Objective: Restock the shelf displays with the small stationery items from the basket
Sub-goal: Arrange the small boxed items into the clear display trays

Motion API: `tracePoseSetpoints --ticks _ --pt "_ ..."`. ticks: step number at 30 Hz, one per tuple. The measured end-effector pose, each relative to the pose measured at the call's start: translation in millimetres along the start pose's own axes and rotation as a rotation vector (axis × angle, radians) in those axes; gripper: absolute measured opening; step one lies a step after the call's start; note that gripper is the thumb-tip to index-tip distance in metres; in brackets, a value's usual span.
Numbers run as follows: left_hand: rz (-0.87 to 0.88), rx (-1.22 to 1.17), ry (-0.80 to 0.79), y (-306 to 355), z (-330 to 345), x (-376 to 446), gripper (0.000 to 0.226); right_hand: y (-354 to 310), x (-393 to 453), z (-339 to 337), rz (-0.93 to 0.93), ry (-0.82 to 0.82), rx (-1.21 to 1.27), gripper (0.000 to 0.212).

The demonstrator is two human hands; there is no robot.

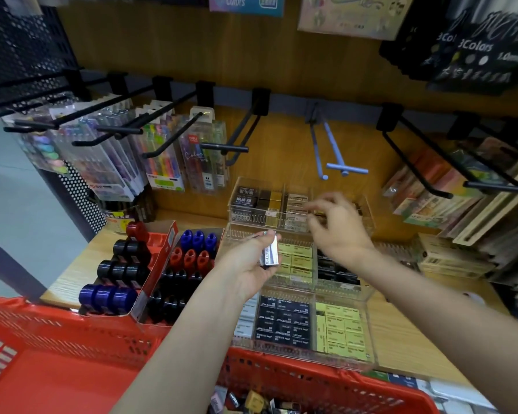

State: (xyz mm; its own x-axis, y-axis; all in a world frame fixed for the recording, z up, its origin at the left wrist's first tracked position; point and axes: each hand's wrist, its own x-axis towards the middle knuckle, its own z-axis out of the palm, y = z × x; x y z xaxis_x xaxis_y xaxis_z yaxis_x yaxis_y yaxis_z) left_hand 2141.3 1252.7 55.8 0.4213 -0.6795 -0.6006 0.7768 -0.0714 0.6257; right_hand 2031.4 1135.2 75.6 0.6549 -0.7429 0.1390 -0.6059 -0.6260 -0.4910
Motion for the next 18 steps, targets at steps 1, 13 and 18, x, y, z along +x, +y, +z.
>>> tracePoseSetpoints --ticks 1,13,18 --pt "-0.008 -0.010 -0.017 -1 3 -2 0.015 -1 -13 0 -0.005 -0.022 0.155 0.023" --pt "-0.058 -0.202 -0.195 -19 34 -37 0.017 11 -85 -15 0.067 0.012 0.547 0.023" --pt "-0.031 -0.171 -0.248 -23 53 -43 0.010 12 -96 -28 0.085 -0.010 0.820 0.018"
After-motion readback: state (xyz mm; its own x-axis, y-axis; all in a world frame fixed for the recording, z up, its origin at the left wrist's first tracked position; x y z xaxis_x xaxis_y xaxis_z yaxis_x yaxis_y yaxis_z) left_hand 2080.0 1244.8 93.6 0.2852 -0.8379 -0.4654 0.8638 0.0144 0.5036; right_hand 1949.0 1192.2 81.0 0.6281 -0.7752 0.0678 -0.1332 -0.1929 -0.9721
